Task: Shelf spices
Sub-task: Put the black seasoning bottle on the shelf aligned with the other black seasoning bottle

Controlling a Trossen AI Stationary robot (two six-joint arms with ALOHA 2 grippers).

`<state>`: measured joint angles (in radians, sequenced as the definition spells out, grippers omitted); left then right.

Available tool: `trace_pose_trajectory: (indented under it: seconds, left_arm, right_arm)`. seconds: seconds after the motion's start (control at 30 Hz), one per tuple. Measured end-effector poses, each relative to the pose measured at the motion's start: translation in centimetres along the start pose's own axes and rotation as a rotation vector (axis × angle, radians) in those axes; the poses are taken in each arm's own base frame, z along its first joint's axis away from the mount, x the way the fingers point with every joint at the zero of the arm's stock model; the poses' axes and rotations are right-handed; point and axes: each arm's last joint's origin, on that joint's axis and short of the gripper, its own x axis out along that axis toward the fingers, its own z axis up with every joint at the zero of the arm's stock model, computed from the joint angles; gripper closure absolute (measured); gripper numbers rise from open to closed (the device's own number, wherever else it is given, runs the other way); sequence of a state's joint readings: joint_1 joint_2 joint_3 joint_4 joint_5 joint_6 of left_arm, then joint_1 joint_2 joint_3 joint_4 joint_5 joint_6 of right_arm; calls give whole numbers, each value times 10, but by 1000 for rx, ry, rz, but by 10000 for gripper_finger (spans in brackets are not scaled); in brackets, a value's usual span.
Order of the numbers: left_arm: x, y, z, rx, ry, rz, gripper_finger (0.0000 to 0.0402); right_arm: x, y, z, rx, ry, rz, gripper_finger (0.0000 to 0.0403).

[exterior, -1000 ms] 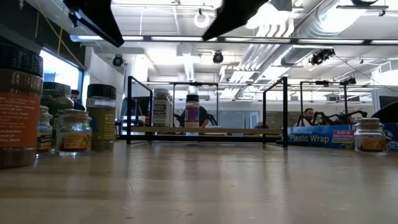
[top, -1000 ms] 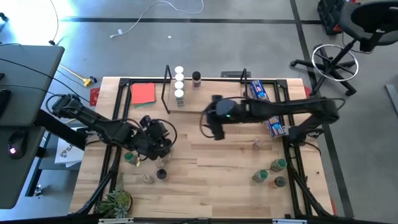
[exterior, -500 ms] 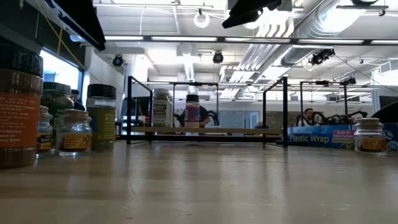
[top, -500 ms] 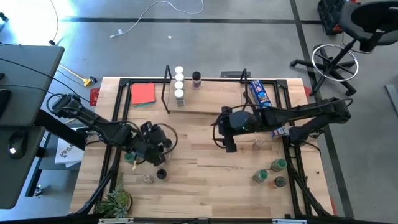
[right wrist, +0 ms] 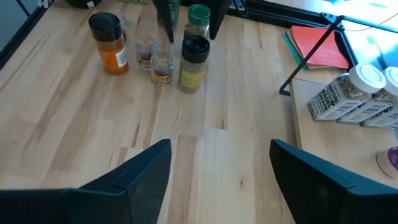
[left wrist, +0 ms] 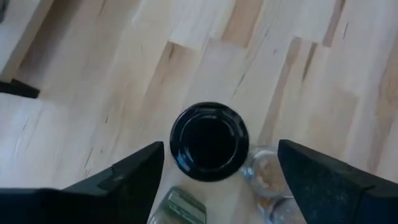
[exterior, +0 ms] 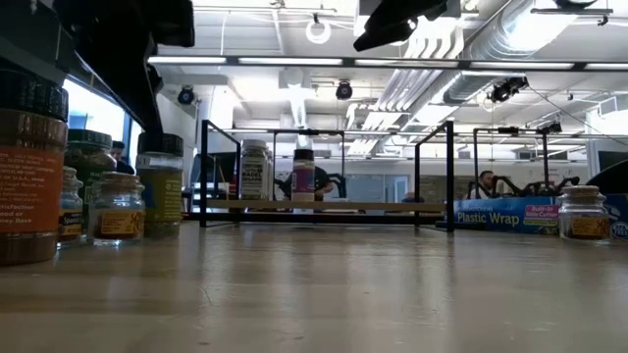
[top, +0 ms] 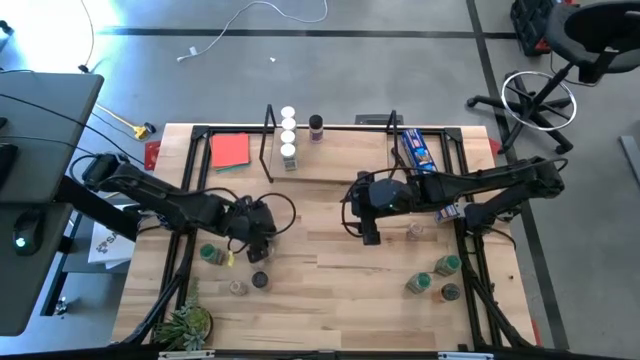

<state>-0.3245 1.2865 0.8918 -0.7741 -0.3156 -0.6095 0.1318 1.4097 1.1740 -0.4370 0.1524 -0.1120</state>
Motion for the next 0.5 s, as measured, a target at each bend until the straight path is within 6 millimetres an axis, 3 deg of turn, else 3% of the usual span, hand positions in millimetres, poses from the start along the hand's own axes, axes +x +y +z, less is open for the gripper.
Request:
trace_pose_trajectory:
  seconds: [0.3, 0.5]
  left_arm:
    - [18, 4, -4, 42, -69, 4, 94]
    - [24, 5, -8, 73, -68, -13, 141]
  right_arm:
    - [0, 0, 0, 0, 0, 0, 135]
    - [0, 0, 0, 0, -1, 0, 135]
